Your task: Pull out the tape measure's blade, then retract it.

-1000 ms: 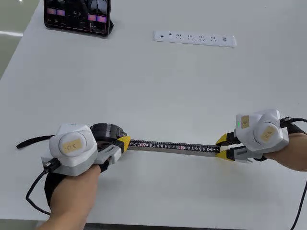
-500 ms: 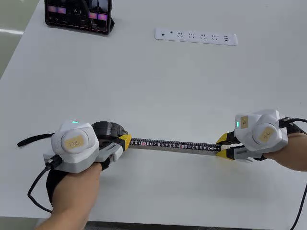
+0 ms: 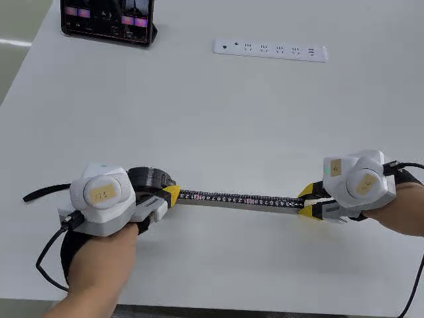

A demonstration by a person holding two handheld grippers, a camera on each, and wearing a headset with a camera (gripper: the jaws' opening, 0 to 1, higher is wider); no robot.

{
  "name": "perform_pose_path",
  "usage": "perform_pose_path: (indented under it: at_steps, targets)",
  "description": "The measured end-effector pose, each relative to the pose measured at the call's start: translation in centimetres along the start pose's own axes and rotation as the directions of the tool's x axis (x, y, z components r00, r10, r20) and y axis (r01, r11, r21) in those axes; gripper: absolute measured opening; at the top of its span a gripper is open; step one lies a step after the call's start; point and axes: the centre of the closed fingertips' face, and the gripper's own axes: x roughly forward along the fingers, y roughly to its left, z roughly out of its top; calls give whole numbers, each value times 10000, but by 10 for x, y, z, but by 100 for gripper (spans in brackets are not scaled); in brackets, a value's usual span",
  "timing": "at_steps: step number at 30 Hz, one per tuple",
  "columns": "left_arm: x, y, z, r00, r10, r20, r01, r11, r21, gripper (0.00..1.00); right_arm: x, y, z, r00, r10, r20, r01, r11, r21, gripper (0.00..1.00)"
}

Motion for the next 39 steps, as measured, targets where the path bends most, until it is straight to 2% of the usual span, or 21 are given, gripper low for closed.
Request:
perform_pose_path:
  at_steps: [6, 10, 29, 39]
  targets:
    - [0, 0, 0, 10000, -21, -28, 21, 10000, -30, 58, 0, 0, 1, 10000, 15, 14, -15, 10000, 87, 10]
    - [0, 1, -1, 10000, -57, -38, 57, 10000, -66, 58, 2, 1, 10, 9998, 58, 175, -59, 10000, 52, 10]
    - [1, 1, -1, 9998, -179, -35, 178, 9996, -205, 58, 10, 1, 25, 9987, 219, 460, -221, 9997, 44, 10]
    - [-1, 1, -1, 9997, -262, -14, 261, 9988, -418, 58, 15, -1, 41, 9974, 288, 658, -283, 9996, -81, 10]
